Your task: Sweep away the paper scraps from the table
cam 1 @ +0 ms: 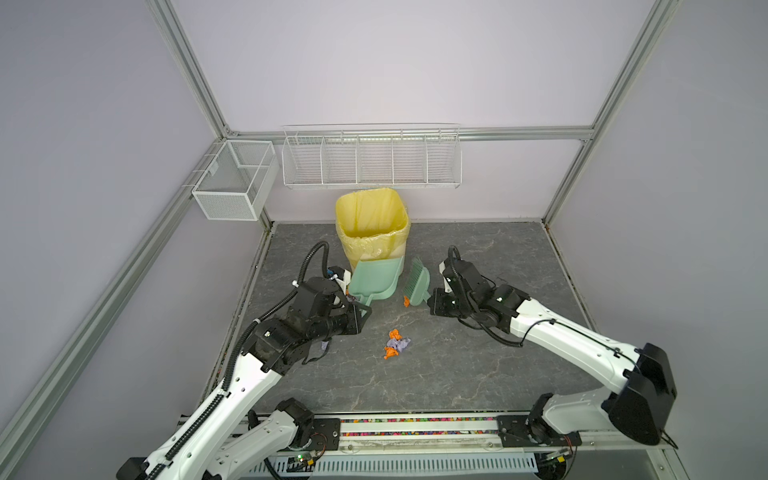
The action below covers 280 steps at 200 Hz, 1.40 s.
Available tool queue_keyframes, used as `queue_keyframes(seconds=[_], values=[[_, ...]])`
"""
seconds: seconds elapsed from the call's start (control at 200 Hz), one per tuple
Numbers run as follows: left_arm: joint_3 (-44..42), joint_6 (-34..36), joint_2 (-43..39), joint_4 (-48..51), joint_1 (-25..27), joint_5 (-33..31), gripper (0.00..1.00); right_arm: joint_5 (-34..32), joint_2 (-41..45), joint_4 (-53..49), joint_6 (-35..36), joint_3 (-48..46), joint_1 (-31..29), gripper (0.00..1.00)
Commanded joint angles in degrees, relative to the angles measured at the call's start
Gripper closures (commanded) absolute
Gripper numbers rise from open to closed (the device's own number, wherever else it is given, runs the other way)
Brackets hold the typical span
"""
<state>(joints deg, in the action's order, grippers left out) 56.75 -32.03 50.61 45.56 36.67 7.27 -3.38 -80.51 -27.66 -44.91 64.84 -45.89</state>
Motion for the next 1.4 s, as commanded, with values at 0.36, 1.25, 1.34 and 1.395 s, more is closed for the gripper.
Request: queue_keyframes(seconds=[0.36,1.25,1.34,1.395], values=[[-1.27,2.4,-0.21,1.19,0.15,-2.63,1.0,3.56,-9.62,6.05,-1.75,4.39,-1.22,0.93],[-1.14,1.44,3.72,-0.8,3.76,-3.72,1.0,3.46,-5.04,-4.45,-3.37,-4.59,7.14,0.93],[-0.47,0.93,5.19,-1.13,6.22,-5.45,1.0,3.53,-2.55,-5.16,-3.12,-6.54,8.72,0.93],[-0.16,0.42,6.25,-1.61,7.69,-6.17,1.0,4.01,-1.16,-5.66,-2.77,-7.62,9.77,0.93]])
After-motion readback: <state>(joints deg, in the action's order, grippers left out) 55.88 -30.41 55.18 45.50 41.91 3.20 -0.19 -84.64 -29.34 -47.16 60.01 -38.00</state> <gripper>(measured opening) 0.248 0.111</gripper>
